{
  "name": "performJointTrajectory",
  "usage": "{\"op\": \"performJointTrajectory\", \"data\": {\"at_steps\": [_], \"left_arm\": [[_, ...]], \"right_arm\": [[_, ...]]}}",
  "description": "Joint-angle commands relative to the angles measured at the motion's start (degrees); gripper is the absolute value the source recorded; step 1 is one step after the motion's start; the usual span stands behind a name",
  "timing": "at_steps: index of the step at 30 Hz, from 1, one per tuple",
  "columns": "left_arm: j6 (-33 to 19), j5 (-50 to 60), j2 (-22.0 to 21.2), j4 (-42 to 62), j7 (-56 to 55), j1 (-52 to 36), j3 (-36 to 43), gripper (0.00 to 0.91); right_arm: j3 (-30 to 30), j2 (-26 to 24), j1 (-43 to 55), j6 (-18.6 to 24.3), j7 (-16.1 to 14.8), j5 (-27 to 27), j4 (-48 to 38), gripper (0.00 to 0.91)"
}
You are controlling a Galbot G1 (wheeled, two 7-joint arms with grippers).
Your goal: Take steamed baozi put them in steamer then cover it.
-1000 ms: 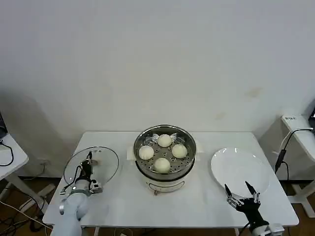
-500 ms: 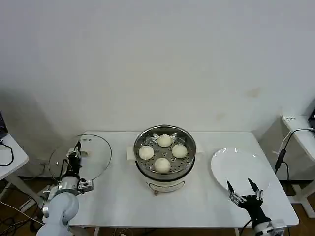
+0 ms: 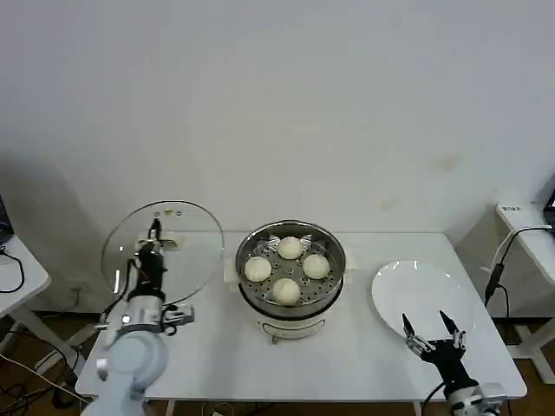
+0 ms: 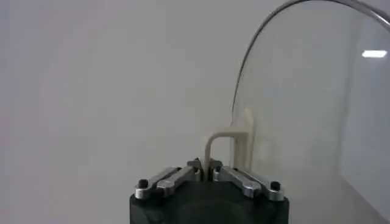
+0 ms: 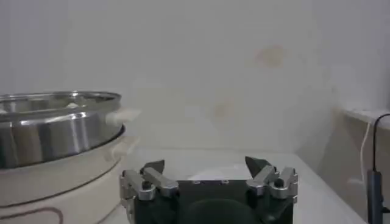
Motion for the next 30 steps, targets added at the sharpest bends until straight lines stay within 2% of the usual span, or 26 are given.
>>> {"op": "performJointTrajectory", "data": {"at_steps": [1, 9, 16, 30], "left_arm": [[14.51, 8.4, -1.75, -3.66, 3.38, -1.24, 16.97, 0.0], [15.75, 12.79, -6.97, -1.82, 7.8, -5.01, 20.7, 0.0], [16.11, 13.11, -9.82, 1.07, 7.52, -7.46, 25.05, 0.0], [16.93, 12.77, -14.84, 14.27, 7.66, -15.19, 28.65, 0.0]], "right_arm": [[0.01, 2.35, 0.44, -0.47, 0.06, -0.81, 0.47, 0.907], [0.37, 4.12, 0.31, -0.33, 0.0, -1.73, 0.88, 0.907], [1.02, 4.08, 0.27, -0.35, -0.01, -1.73, 0.9, 0.907], [2.51, 4.37, 0.57, 0.45, -0.11, -2.16, -0.63, 0.907]]}}
